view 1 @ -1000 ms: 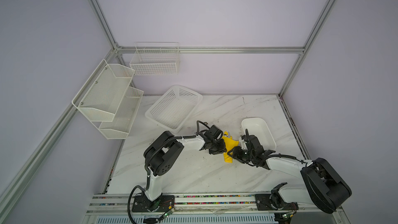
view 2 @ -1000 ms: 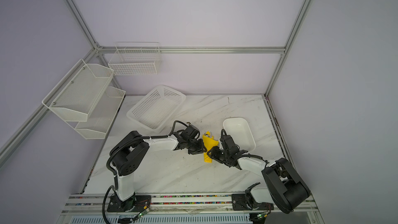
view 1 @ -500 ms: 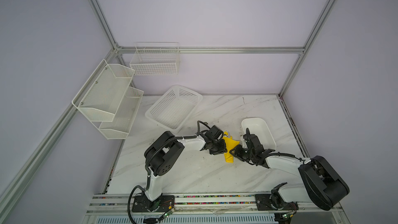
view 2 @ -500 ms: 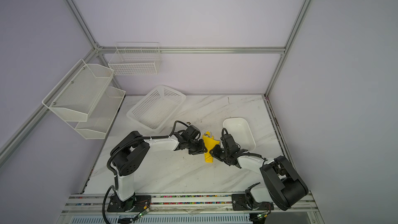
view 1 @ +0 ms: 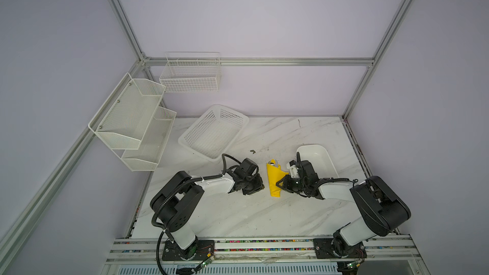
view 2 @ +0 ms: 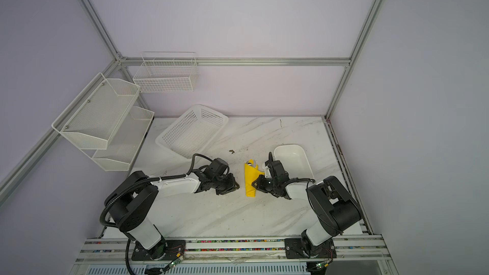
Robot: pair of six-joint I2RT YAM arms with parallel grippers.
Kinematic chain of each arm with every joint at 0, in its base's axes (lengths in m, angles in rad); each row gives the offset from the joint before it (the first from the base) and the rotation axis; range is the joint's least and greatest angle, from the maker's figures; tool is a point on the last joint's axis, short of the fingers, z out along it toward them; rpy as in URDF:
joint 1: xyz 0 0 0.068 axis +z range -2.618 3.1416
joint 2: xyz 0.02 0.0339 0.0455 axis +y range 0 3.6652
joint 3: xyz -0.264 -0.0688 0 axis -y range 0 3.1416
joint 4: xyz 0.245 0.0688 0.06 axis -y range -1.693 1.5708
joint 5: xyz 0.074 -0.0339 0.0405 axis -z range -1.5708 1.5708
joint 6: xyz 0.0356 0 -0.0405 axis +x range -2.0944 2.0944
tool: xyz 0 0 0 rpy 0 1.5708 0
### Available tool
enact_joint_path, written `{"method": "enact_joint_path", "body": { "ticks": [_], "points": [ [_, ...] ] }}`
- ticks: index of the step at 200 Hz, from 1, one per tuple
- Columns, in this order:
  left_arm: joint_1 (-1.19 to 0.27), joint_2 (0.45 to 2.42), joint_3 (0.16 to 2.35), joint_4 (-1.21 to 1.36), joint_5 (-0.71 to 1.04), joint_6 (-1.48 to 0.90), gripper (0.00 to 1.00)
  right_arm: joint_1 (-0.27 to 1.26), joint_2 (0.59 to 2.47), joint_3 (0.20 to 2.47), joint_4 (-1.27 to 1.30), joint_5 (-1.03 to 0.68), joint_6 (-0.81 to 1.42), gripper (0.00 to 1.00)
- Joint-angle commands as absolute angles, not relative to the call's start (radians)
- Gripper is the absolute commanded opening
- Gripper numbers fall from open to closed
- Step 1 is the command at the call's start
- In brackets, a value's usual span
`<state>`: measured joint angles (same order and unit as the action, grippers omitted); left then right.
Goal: Place the utensils on the paper napkin and roll it up
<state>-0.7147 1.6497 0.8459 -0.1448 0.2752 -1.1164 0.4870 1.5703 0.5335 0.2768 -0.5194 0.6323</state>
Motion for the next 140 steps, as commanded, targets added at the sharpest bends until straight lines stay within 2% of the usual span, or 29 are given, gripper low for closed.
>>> {"method": "enact_joint_path", "body": {
  "ticks": [1, 54, 140],
  "points": [
    [-0.693, 1.576, 0.797, -0.092, 0.259, -1.137, 0.24, 0.488, 1.617, 0.556, 0.236, -0.563, 0.547, 0.19],
    [-0.679, 1.591, 0.835, -0.067, 0.308, -1.100, 0.24, 0.532, 1.672, 0.636, 0.193, -0.623, 0.453, 0.19],
    [-0.684, 1.767, 1.033, -0.011, 0.411, -1.052, 0.22, 0.535, 1.675, 0.562, 0.267, -0.635, 0.508, 0.19]
  ]
}}
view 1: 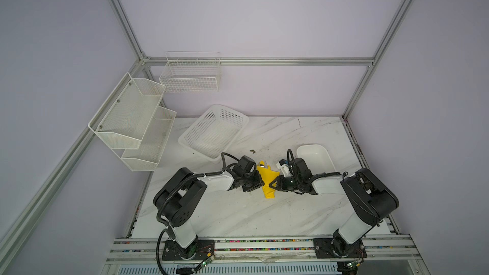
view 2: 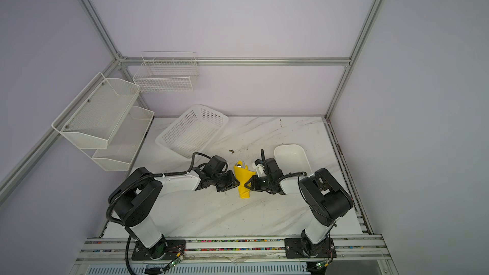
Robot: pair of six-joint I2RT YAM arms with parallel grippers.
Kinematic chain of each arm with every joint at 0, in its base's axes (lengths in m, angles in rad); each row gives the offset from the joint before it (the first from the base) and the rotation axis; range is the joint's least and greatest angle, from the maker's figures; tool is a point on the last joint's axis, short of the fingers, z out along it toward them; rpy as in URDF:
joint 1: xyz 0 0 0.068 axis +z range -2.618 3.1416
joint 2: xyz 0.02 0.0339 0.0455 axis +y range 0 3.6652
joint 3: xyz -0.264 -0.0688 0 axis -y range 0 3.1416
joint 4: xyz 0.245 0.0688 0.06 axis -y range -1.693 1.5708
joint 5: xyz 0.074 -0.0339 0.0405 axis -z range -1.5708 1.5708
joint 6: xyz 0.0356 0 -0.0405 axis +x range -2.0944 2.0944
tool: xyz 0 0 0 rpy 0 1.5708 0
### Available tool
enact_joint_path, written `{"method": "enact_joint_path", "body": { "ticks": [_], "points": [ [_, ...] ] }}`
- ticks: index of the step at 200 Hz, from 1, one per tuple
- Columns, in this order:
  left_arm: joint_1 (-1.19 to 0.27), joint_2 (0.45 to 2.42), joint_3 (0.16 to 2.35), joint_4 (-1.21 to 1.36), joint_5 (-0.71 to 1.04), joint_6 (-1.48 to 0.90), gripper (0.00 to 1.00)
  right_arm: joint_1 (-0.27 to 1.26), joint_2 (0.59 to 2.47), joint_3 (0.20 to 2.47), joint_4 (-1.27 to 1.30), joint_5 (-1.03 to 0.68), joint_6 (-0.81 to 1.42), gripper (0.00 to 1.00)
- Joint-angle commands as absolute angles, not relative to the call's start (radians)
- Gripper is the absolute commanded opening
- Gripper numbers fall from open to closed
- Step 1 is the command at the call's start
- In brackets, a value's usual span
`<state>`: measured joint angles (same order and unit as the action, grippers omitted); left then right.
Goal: Place the utensils on the paper napkin and roll it up
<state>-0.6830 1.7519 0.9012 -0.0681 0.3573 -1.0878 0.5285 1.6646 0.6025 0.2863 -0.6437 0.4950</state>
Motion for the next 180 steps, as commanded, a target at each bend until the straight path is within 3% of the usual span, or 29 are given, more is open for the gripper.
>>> {"method": "enact_joint_path", "body": {
  "ticks": [1, 125, 180],
  "points": [
    [-0.684, 1.769, 1.034, -0.011, 0.412, -1.052, 0.22, 0.534, 1.675, 0.561, 0.267, -0.634, 0.509, 0.19],
    [-0.701, 1.901, 1.105, -0.055, 0.409, -1.037, 0.18, 0.534, 1.626, 0.558, 0.219, -0.610, 0.530, 0.23],
    [-0.714, 1.912, 1.106, -0.065, 0.402, -1.038, 0.17, 0.535, 1.479, 0.517, 0.161, -0.615, 0.605, 0.48]
  ]
}}
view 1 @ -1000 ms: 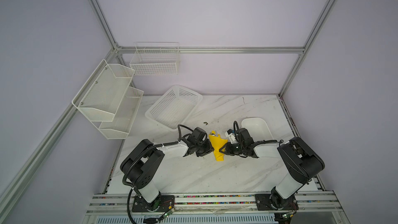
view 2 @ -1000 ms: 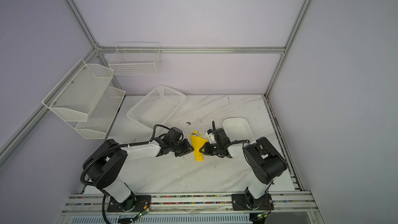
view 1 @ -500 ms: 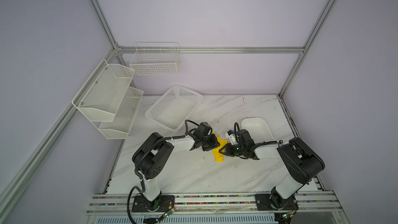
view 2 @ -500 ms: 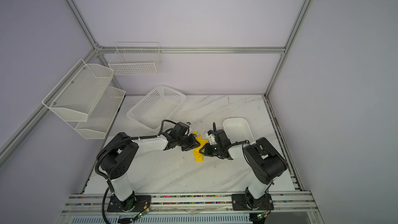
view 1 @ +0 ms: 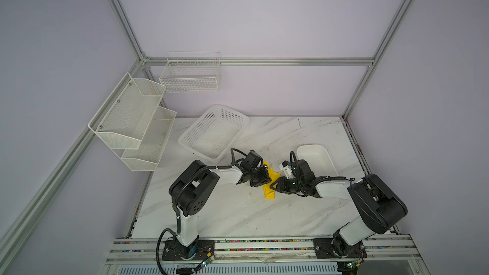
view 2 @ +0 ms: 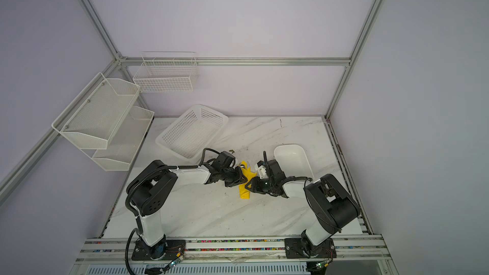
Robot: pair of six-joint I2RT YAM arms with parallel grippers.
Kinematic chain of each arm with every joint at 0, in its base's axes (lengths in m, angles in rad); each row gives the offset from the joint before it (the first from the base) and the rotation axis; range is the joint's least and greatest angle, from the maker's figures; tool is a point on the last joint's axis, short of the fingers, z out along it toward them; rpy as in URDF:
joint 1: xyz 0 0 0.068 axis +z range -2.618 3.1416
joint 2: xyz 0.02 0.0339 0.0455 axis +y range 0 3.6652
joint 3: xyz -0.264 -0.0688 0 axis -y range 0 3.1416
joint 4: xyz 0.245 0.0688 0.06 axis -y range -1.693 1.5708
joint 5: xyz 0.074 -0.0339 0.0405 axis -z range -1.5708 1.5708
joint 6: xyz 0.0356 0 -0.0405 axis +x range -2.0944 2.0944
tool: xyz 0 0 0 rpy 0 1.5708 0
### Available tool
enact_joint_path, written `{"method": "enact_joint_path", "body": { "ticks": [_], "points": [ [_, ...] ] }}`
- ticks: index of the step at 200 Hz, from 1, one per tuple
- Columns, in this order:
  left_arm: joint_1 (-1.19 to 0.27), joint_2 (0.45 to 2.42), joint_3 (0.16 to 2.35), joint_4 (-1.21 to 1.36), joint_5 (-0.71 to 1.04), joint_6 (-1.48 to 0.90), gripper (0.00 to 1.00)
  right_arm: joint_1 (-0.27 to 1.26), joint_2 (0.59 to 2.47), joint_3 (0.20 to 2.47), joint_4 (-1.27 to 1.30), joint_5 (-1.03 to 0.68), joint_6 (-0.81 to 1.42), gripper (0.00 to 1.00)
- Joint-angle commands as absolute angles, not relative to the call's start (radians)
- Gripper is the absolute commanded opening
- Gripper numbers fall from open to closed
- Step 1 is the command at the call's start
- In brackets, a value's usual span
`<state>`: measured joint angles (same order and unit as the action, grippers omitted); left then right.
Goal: Place the utensils on the paper napkin and roll it up
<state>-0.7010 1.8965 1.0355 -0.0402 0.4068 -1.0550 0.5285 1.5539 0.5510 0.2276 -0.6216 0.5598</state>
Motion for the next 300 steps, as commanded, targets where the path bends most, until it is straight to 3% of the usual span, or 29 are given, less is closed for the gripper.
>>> {"method": "enact_joint_path", "body": {
  "ticks": [1, 32, 71, 137, 166, 208, 266, 300],
  "points": [
    [-0.714, 1.912, 1.107, -0.065, 0.401, -1.038, 0.17, 0.534, 1.476, 0.516, 0.160, -0.616, 0.607, 0.49],
    [-0.721, 1.916, 1.111, -0.067, 0.396, -1.037, 0.17, 0.541, 1.412, 0.485, 0.163, -0.657, 0.672, 0.58],
    [-0.725, 1.918, 1.116, -0.072, 0.396, -1.037, 0.17, 0.562, 1.449, 0.502, 0.134, -0.616, 0.685, 0.56],
    [-0.725, 1.914, 1.121, -0.079, 0.392, -1.037, 0.17, 0.580, 1.477, 0.497, 0.023, -0.543, 0.647, 0.23],
    [-0.726, 1.914, 1.124, -0.080, 0.393, -1.039, 0.17, 0.580, 1.472, 0.487, 0.001, -0.522, 0.635, 0.18],
    [-0.726, 1.914, 1.125, -0.080, 0.395, -1.040, 0.17, 0.580, 1.470, 0.527, -0.065, -0.475, 0.623, 0.19],
    [-0.727, 1.910, 1.127, -0.080, 0.394, -1.043, 0.17, 0.580, 1.389, 0.585, -0.073, -0.484, 0.658, 0.36],
    [-0.729, 1.914, 1.128, -0.080, 0.399, -1.043, 0.17, 0.577, 1.441, 0.630, -0.052, -0.440, 0.684, 0.42]
  ]
}}
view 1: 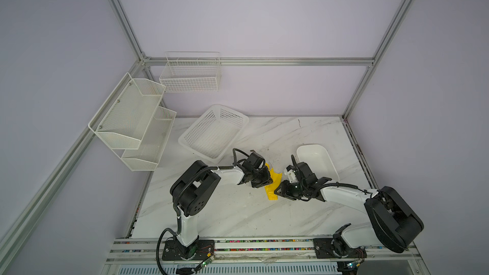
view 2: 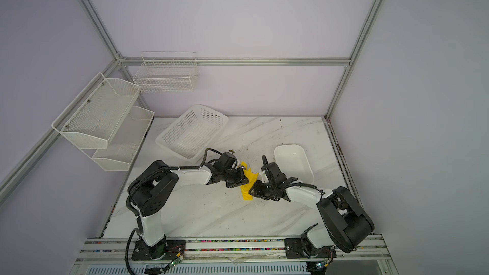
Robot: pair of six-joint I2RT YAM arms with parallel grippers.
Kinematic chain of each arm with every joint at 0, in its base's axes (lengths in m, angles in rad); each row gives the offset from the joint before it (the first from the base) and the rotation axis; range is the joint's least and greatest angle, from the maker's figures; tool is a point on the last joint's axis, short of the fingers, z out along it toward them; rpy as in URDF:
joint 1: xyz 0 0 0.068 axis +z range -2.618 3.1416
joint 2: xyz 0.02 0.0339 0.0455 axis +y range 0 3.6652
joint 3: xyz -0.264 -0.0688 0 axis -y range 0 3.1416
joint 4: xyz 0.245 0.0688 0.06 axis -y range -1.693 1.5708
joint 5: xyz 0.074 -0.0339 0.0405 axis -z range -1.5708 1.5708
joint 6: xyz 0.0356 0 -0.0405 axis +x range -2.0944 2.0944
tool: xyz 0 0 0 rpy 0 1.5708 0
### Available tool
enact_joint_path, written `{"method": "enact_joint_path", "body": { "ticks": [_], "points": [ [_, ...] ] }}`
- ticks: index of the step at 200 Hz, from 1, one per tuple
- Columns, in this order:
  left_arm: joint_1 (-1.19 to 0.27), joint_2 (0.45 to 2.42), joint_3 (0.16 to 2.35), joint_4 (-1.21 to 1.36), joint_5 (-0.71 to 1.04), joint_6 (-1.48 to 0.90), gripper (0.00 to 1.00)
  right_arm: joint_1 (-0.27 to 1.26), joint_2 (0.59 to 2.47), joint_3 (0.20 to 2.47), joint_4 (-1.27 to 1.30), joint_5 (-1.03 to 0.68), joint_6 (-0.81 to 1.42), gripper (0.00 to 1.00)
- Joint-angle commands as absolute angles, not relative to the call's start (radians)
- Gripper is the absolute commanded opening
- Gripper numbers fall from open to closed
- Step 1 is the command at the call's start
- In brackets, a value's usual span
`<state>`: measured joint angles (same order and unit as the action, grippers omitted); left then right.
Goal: Place the utensils on the paper napkin and roll it up
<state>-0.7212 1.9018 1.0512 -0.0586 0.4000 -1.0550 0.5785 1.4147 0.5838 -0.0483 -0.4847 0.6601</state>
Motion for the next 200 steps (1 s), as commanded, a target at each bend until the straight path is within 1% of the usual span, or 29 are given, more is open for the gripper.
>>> {"method": "enact_joint_path", "body": {
  "ticks": [1, 31, 49, 59, 81, 161, 179, 200],
  "points": [
    [-0.729, 1.914, 1.129, -0.080, 0.398, -1.043, 0.17, 0.578, 1.443, 0.631, -0.050, -0.440, 0.684, 0.42],
    [-0.729, 1.917, 1.131, -0.077, 0.398, -1.048, 0.17, 0.577, 1.507, 0.633, 0.004, -0.458, 0.701, 0.41],
    [-0.732, 1.917, 1.135, -0.077, 0.398, -1.049, 0.17, 0.577, 1.515, 0.616, 0.033, -0.467, 0.710, 0.39],
    [-0.733, 1.917, 1.132, -0.078, 0.394, -1.050, 0.17, 0.577, 1.517, 0.611, 0.031, -0.466, 0.708, 0.36],
    [-0.733, 1.917, 1.129, -0.072, 0.391, -1.057, 0.17, 0.577, 1.510, 0.602, 0.004, -0.446, 0.692, 0.32],
    [-0.736, 1.912, 1.128, -0.069, 0.395, -1.058, 0.17, 0.574, 1.540, 0.596, 0.081, -0.418, 0.715, 0.36],
    [-0.736, 1.905, 1.123, -0.065, 0.394, -1.058, 0.17, 0.572, 1.562, 0.594, 0.101, -0.428, 0.714, 0.32],
    [-0.736, 1.897, 1.120, -0.059, 0.397, -1.056, 0.17, 0.568, 1.563, 0.584, 0.110, -0.422, 0.712, 0.25]
  ]
}}
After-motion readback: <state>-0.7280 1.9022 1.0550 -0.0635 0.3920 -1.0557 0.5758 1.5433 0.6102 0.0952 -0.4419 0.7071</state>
